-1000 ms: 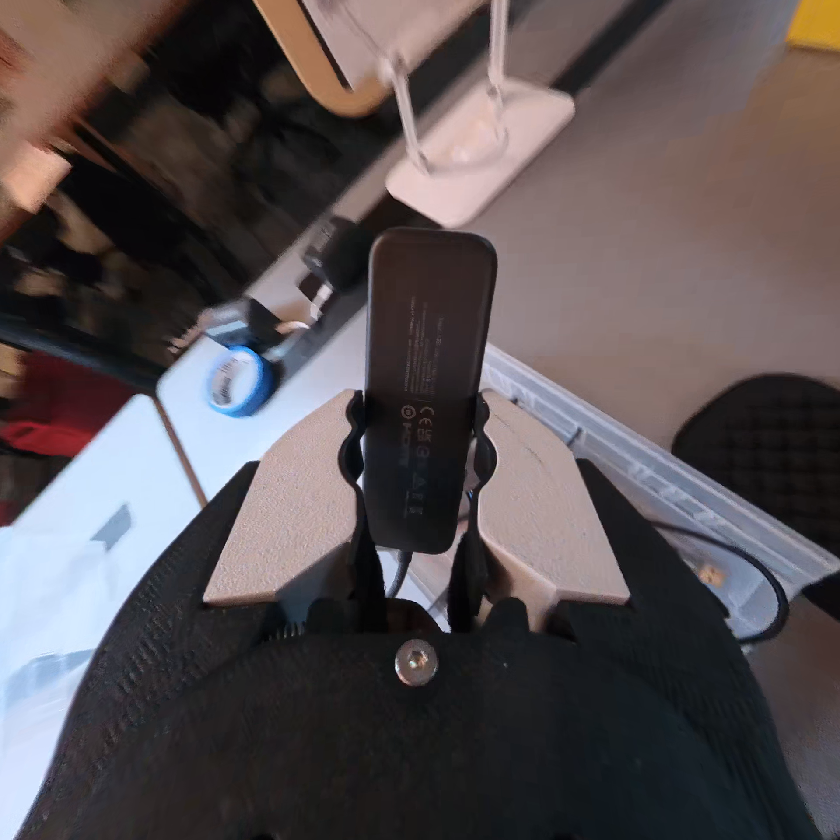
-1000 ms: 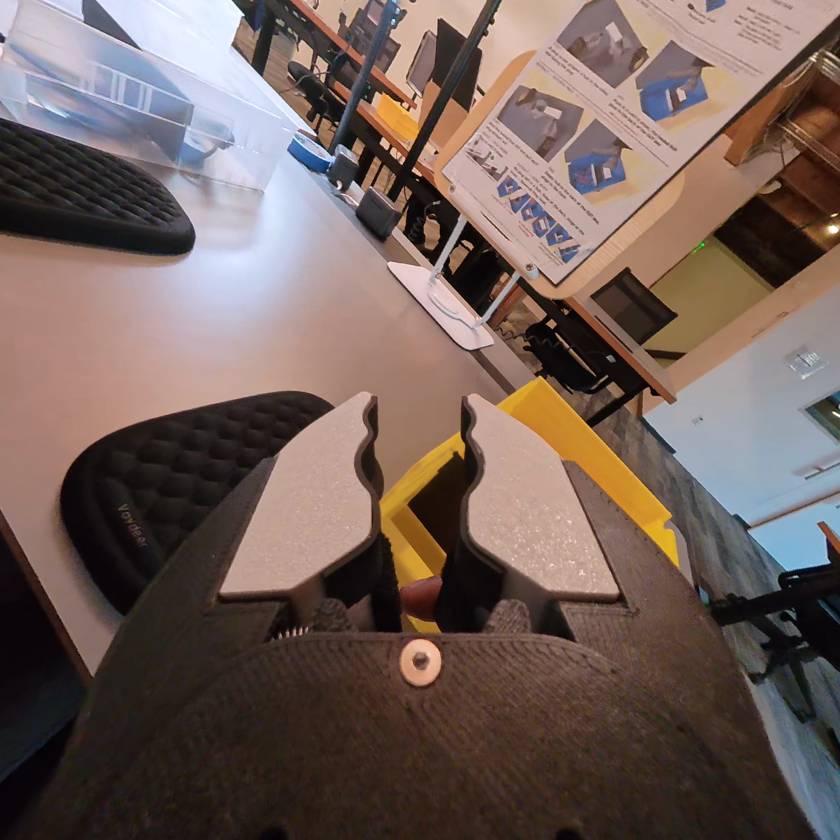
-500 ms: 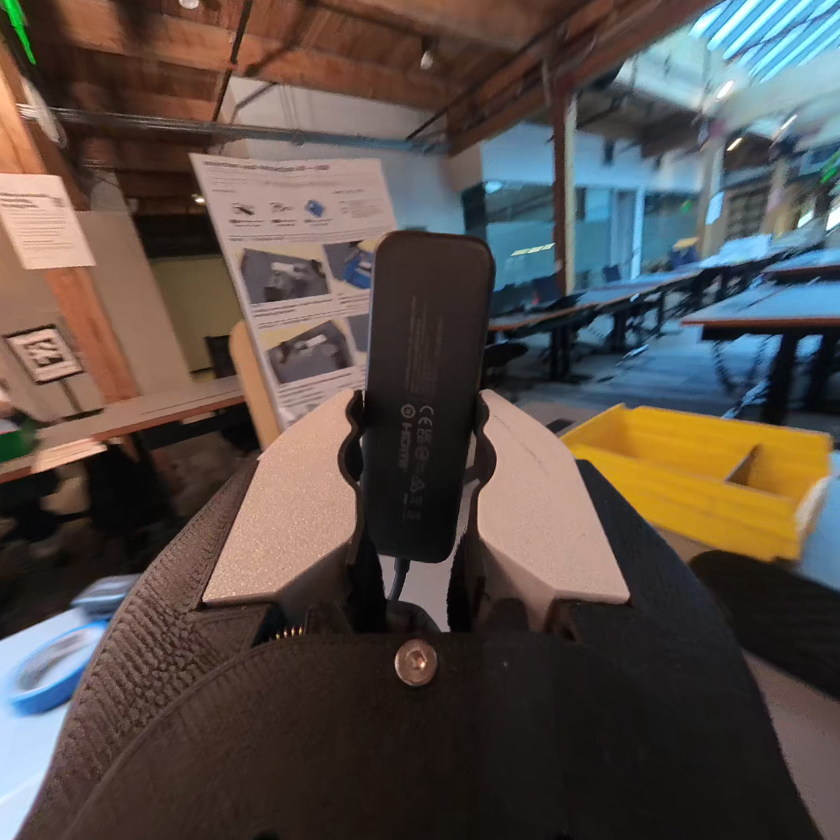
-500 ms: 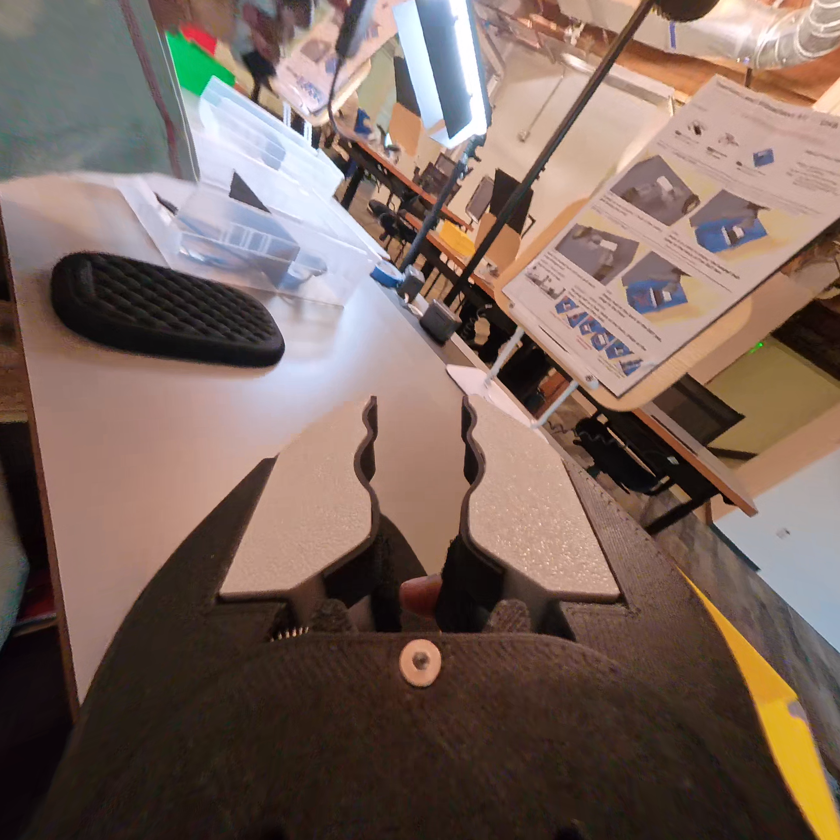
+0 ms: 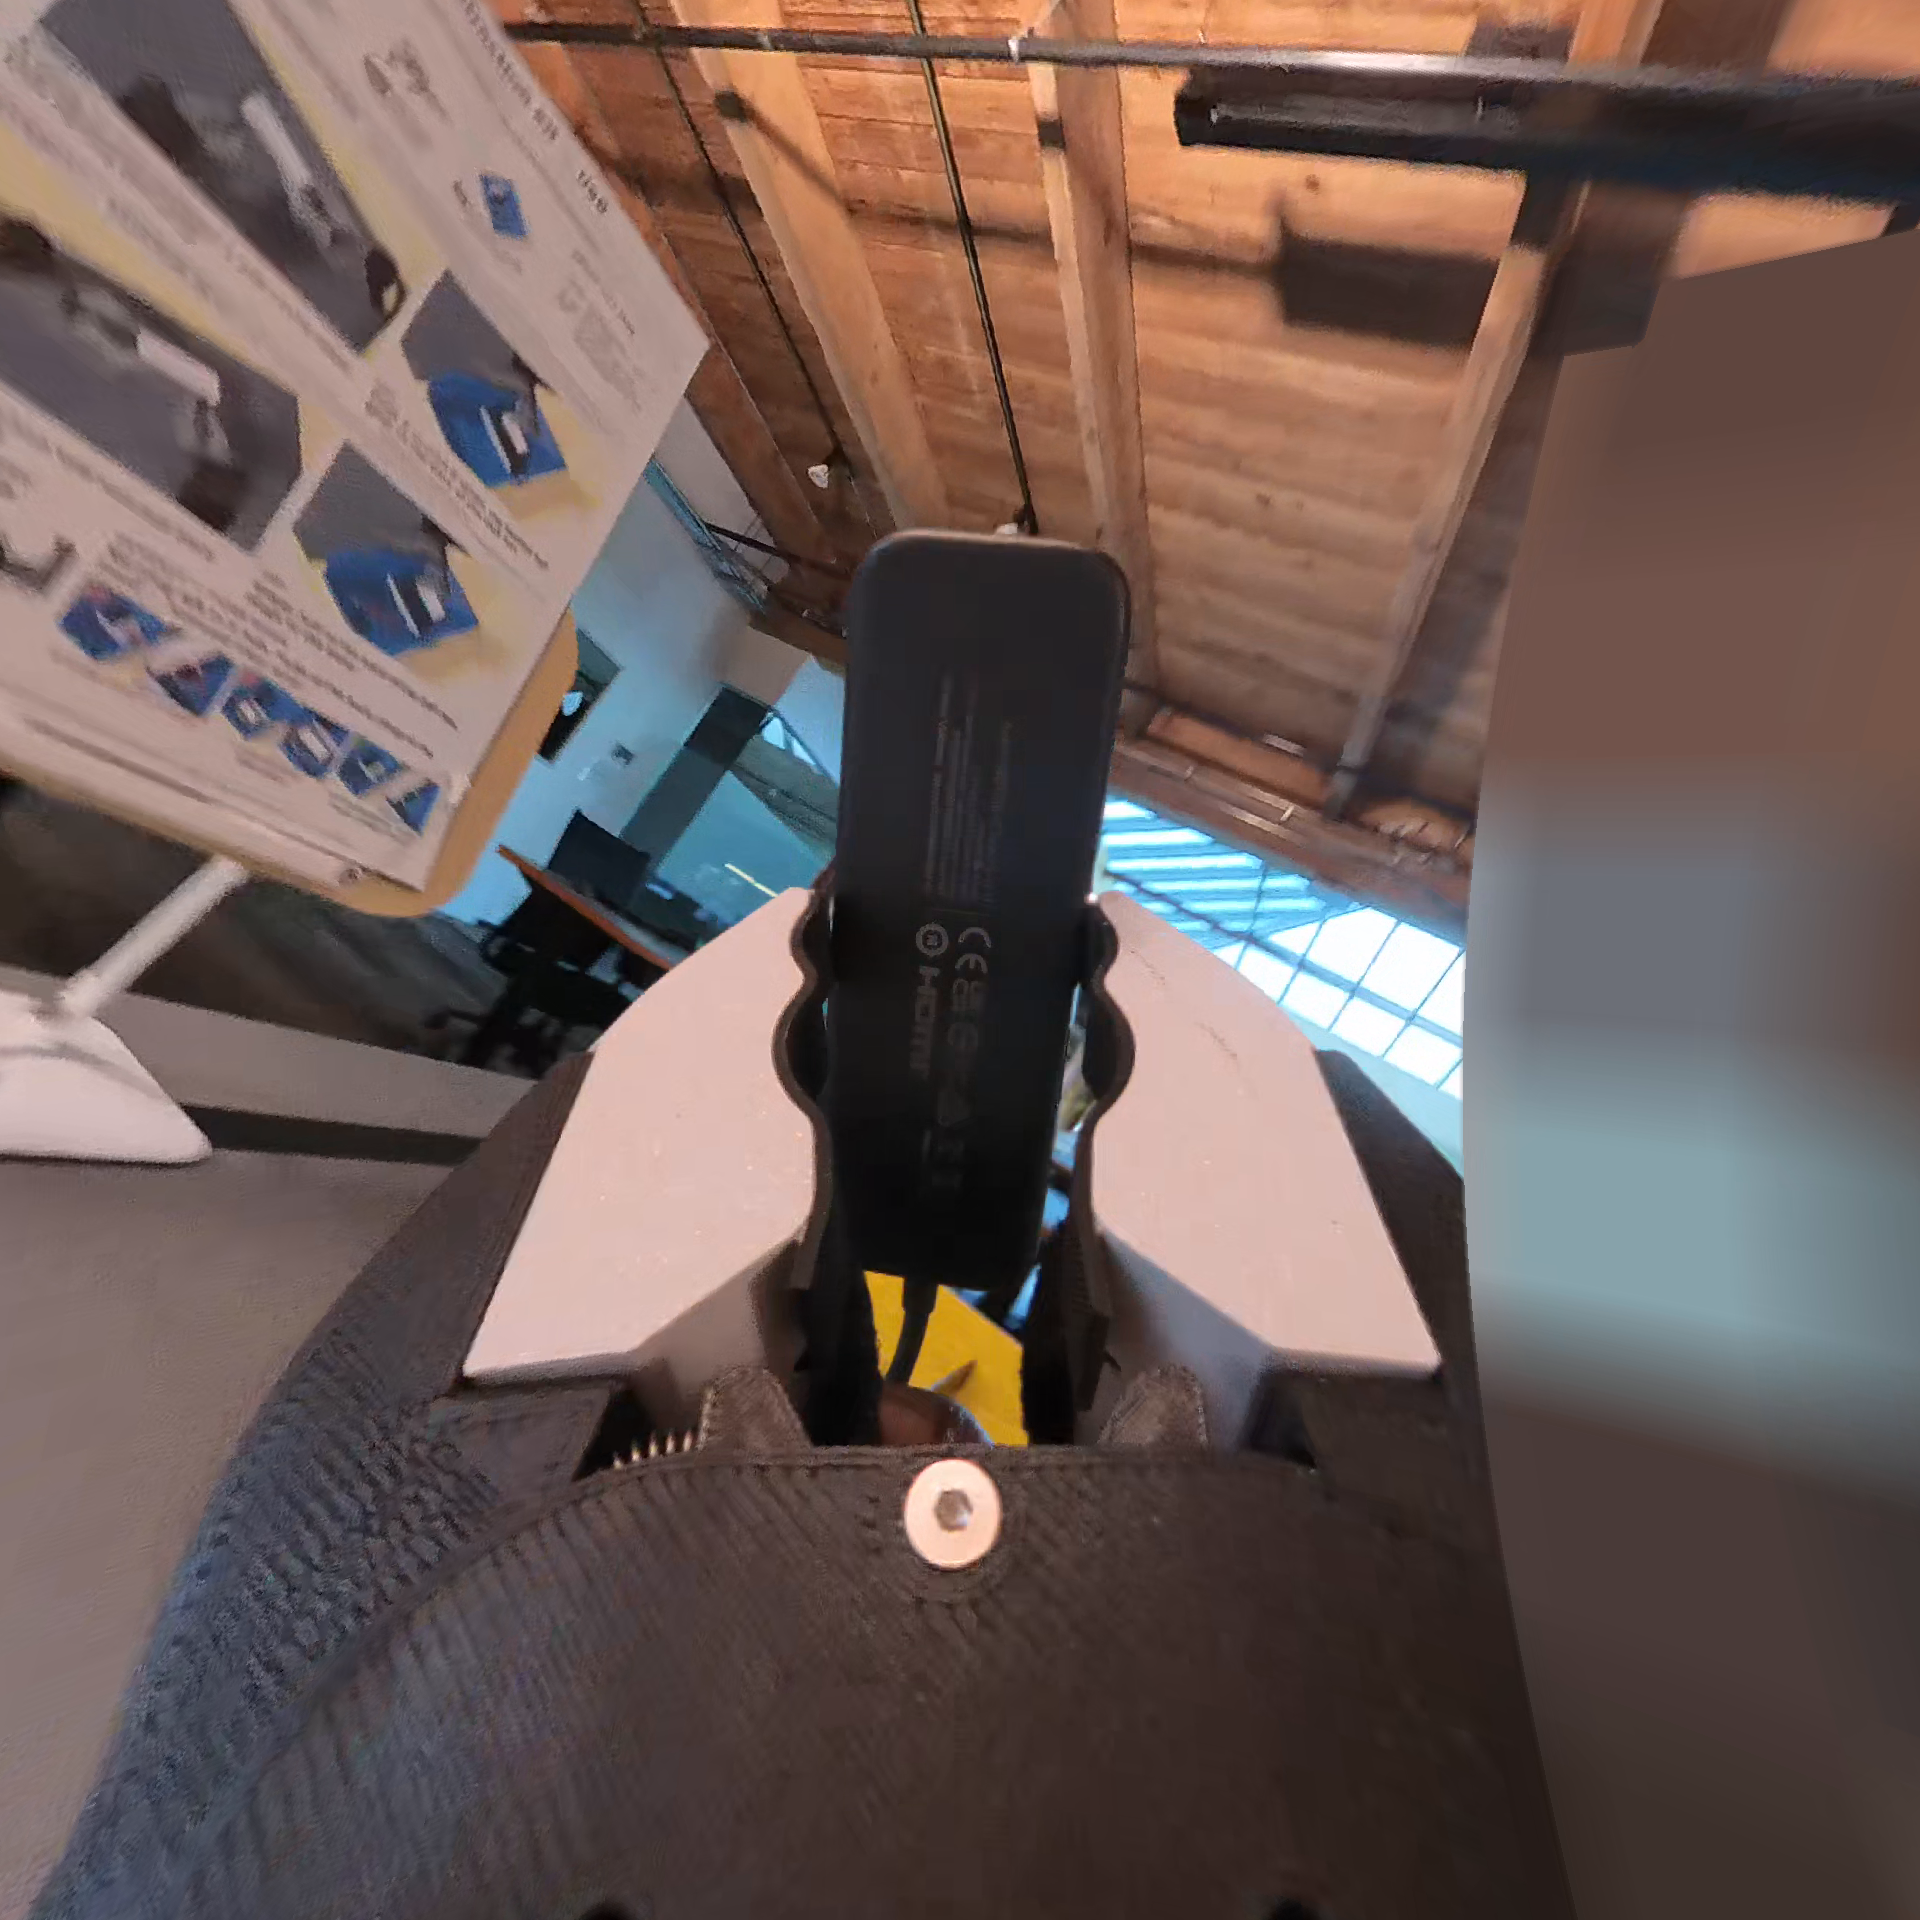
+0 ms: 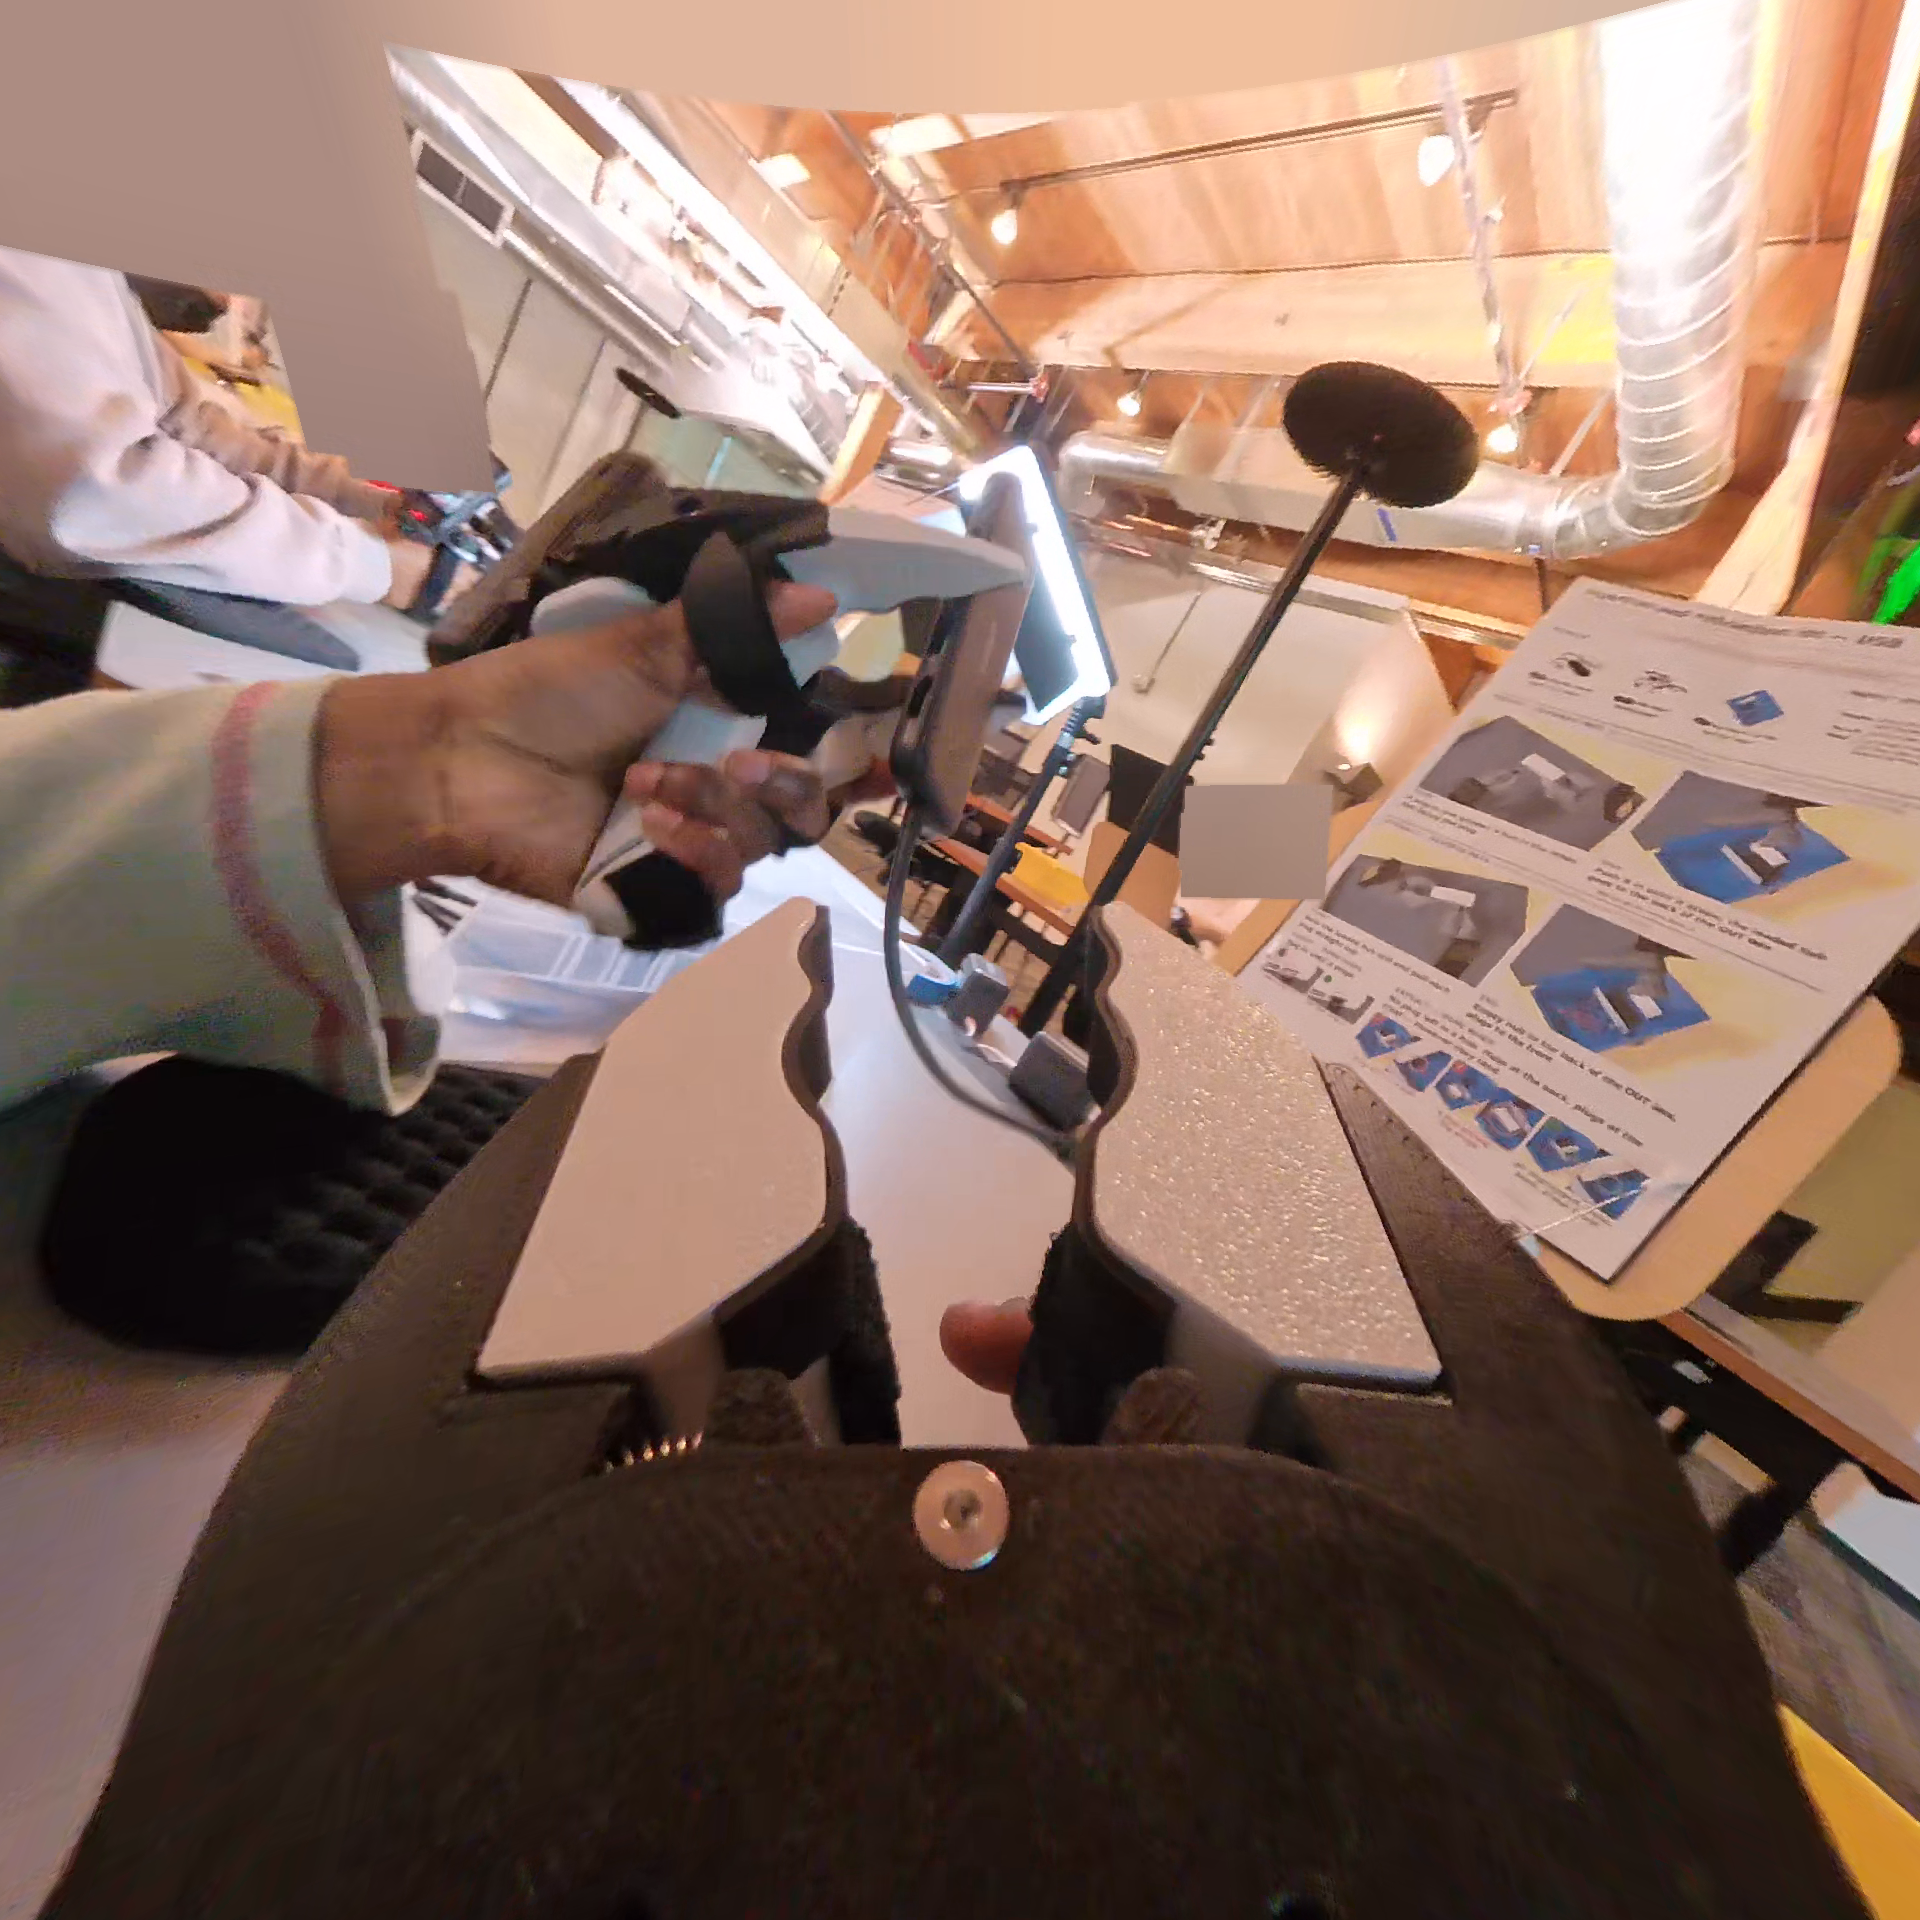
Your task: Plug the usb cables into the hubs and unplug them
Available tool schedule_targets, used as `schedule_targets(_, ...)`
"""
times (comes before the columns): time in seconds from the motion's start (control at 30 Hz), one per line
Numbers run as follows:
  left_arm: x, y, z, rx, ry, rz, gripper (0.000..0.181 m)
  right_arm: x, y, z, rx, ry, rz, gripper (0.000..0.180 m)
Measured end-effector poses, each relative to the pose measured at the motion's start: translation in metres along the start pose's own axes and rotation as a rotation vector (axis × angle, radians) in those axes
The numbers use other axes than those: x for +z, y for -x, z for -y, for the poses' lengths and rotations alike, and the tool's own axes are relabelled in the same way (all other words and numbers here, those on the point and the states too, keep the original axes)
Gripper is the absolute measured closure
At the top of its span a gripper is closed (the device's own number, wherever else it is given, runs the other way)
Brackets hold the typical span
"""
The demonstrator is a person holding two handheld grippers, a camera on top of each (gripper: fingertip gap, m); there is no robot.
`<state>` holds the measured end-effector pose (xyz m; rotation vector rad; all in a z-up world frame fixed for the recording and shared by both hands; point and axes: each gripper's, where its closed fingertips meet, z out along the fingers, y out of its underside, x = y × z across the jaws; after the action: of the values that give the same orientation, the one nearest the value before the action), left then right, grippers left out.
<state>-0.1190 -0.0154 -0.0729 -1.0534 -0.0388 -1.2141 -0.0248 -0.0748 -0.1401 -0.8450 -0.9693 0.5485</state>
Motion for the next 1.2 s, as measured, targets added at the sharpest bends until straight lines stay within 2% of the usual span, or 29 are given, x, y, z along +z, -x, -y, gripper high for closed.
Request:
schedule_targets(0.23,0.001,0.009,-0.045,-0.342,-0.057,0.011,0.134,0.034,0.008,-0.011,-0.189,0.08,-0.087,0.139)
schedule_targets(0.37,0.004,0.006,-0.067,-0.479,-0.023,-0.008,0.134,0.043,0.0,-0.024,-0.219,0.164,-0.122,0.143)
schedule_targets(0.4,0.005,0.005,-0.07,-0.491,-0.021,-0.012,0.133,0.043,-0.003,-0.029,-0.228,0.196,-0.128,0.147)
schedule_targets(0.47,0.006,0.005,-0.072,-0.46,-0.002,-0.013,0.134,0.04,-0.003,-0.032,-0.24,0.211,-0.109,0.165)
schedule_targets(0.57,0.009,0.003,-0.078,-0.409,0.062,-0.033,0.135,0.035,-0.01,-0.033,-0.155,0.187,-0.102,0.166)
schedule_targets(0.67,0.008,-0.003,-0.081,-0.292,0.134,-0.115,0.134,0.03,-0.018,-0.029,0.019,0.117,-0.024,0.167)
schedule_targets(0.73,0.003,-0.006,-0.081,-0.164,0.202,-0.18,0.123,0.026,-0.02,-0.026,0.107,0.068,0.056,0.167)
schedule_targets(0.83,-0.009,0.002,-0.093,0.206,0.385,-0.203,0.106,0.02,-0.018,-0.028,0.176,0.083,0.2,0.167)
schedule_targets(0.9,-0.017,0.008,-0.092,0.465,0.449,-0.195,0.102,0.014,-0.014,-0.035,0.15,0.129,0.306,0.167)
schedule_targets(1.0,-0.032,0.004,-0.089,0.763,0.517,-0.272,0.107,0.001,-0.006,-0.045,0.039,0.191,0.474,0.167)
schedule_targets(1.07,-0.046,0.005,-0.101,0.919,0.641,-0.333,0.112,-0.005,0.001,-0.051,-0.004,0.227,0.579,0.167)
schedule_targets(1.13,-0.057,0.009,-0.119,1.032,0.759,-0.383,0.118,-0.007,0.006,-0.054,-0.024,0.238,0.628,0.167)
schedule_targets(1.2,-0.059,0.01,-0.128,1.111,0.783,-0.406,0.129,-0.006,0.009,-0.056,-0.023,0.23,0.652,0.167)
